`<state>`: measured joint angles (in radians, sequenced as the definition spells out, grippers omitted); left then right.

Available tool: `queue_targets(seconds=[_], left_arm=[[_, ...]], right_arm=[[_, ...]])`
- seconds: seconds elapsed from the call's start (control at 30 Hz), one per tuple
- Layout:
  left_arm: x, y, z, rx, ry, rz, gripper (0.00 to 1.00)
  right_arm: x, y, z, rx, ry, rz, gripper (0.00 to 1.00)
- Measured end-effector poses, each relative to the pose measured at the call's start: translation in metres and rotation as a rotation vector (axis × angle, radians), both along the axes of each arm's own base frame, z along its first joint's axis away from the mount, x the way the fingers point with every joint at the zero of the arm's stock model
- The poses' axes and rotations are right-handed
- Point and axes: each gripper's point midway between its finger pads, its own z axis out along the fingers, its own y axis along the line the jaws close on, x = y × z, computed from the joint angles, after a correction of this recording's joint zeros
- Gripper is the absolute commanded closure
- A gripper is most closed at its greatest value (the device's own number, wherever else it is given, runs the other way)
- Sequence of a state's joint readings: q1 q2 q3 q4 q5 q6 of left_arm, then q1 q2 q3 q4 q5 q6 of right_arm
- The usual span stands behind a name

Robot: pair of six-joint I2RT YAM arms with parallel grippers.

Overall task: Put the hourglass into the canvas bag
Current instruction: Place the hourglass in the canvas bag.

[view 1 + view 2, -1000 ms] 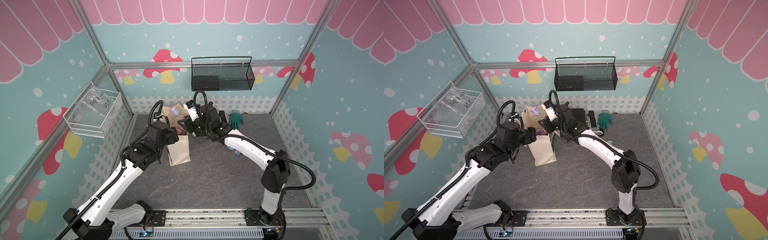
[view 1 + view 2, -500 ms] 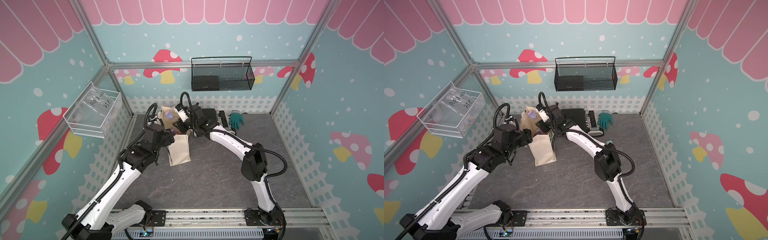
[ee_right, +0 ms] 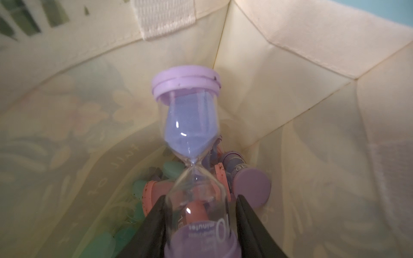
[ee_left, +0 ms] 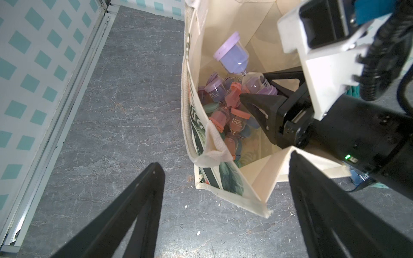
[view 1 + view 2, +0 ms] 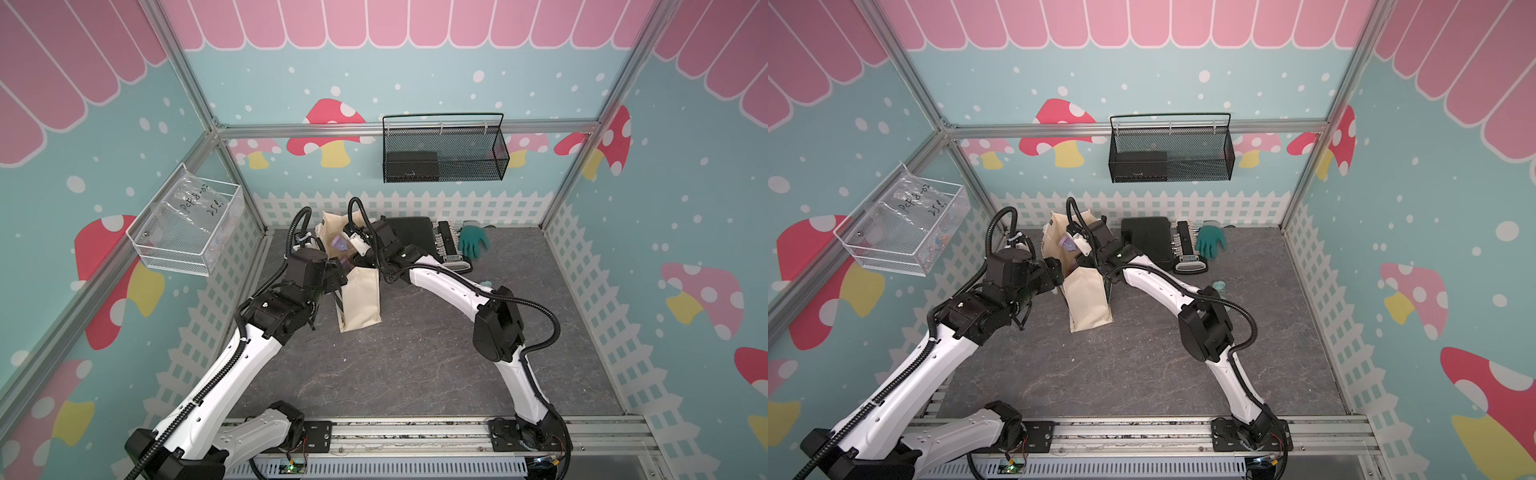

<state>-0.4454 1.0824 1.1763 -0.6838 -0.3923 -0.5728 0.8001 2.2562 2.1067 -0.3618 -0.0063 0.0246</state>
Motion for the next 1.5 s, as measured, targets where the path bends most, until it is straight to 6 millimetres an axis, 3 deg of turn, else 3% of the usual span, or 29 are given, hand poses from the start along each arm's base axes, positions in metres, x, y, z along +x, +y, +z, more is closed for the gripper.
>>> queue_targets(seconds=[0.53,1.03,1.5], left_arm=[[0.000,0.001,0.000,-0.006,0.002,0.001,0.14],[0.000,-0.001,0.001,-0.019,0.001,-0.006,0.14],[0.001,-0.003,0.013,-0.036,-0.021,-0.016,0.14]], right_arm=[[0.010,-0.004,-0.004,-0.046,-0.045,-0.033,0.58],[0.008,-0.001,-0.001,-0.051,-0.064,-0.016,0.50],[0.000,0.003,0.008,-0.039,-0.071,0.021,0.37]])
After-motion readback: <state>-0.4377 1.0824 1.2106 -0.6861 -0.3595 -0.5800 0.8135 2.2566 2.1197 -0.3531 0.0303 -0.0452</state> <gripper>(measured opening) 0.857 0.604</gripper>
